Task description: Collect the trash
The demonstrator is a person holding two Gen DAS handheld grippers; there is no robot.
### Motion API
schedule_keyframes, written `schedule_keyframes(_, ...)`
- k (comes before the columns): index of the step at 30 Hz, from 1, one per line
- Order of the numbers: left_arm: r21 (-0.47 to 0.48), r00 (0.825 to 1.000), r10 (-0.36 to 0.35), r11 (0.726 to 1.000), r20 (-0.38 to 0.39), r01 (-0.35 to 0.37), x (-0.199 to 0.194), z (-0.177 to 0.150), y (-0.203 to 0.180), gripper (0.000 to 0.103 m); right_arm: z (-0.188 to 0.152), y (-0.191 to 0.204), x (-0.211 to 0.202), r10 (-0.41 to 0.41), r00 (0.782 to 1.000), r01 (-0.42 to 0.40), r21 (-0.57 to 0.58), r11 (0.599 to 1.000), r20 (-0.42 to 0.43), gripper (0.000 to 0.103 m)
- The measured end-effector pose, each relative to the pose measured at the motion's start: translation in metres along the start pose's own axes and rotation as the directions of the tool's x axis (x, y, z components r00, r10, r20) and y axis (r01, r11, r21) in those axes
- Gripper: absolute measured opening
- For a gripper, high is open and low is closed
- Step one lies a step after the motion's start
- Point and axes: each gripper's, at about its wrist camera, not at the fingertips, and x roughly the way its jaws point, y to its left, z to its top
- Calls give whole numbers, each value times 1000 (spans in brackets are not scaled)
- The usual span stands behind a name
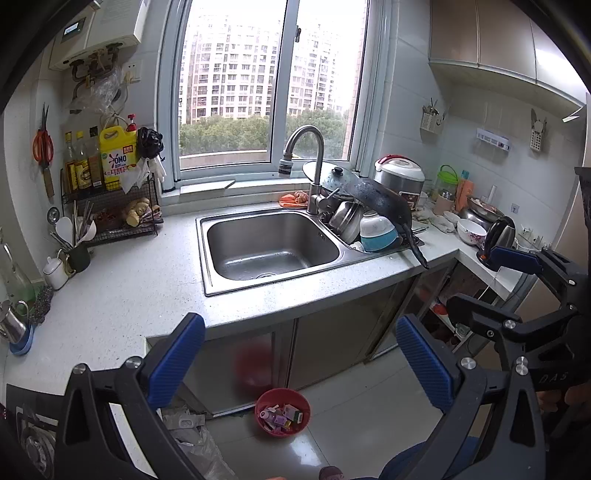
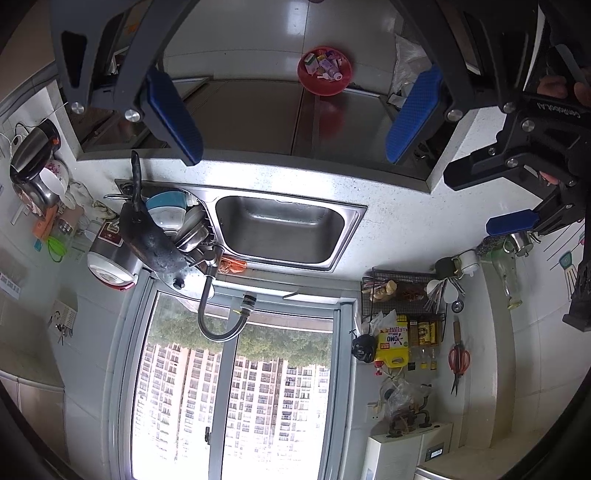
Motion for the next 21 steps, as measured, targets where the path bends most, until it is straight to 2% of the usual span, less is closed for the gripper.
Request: schedule_keyframes(21,29,999,35,999,-7,-35,-4,-6,-5,103,-1,4,-5,3,1000,-3,3,1000,1,99)
